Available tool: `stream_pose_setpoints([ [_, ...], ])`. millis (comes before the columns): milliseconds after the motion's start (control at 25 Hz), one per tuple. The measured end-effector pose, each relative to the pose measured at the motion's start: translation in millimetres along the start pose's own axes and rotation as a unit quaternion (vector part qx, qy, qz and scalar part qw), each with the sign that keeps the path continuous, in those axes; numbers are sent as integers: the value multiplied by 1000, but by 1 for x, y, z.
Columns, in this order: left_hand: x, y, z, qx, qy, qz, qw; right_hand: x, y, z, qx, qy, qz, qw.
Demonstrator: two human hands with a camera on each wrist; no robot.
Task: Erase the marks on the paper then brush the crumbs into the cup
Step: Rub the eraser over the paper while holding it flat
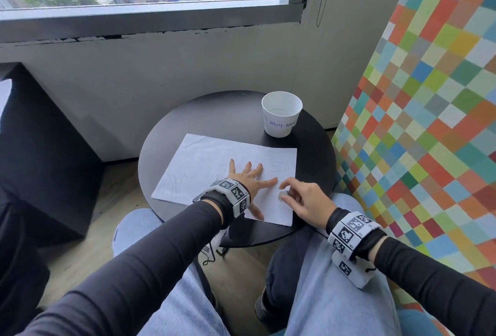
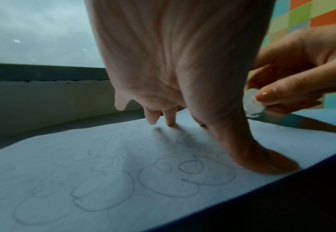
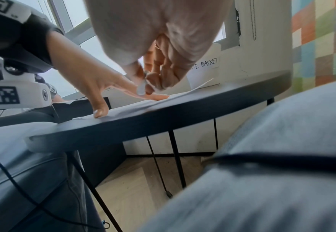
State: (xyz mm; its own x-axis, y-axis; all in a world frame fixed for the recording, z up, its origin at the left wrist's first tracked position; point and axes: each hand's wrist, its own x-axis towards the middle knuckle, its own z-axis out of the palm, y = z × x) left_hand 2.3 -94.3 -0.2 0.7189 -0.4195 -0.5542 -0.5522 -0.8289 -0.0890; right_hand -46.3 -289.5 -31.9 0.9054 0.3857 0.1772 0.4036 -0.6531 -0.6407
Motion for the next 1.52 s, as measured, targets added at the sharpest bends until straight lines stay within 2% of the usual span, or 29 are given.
stream_pose_setpoints([
  [120,2,13,3,-14,24,-43,999,-2,-2,8,-10,-16,-13,1000],
  [280,2,26,12,-40,50,-85,994,-2,2,12,-27,-35,46,998],
  [440,-2,16,10,-42,17,-62,997,-1,6,8,-39,-18,80,996],
  [640,-9,27,3,-22,-9,-76,997,2,11,6,-50,21,102,993],
  [800,-6,37,-2,5,-4,-70,998,5,16,1,-55,77,138,986],
  [880,1,33,0,-10,-1,-38,999,5,21,-3,-52,93,149,983],
  [1040,9,24,0,-58,-9,14,998,7,18,-9,-78,31,124,989],
  [1320,13,27,1,-62,6,11,998,16,8,-31,-178,-83,55,979],
  [1440,15,28,1,-48,12,8,999,12,7,-19,-167,-84,68,980],
  [1520,15,29,0,-46,16,6,999,14,12,-16,-157,-53,102,981],
])
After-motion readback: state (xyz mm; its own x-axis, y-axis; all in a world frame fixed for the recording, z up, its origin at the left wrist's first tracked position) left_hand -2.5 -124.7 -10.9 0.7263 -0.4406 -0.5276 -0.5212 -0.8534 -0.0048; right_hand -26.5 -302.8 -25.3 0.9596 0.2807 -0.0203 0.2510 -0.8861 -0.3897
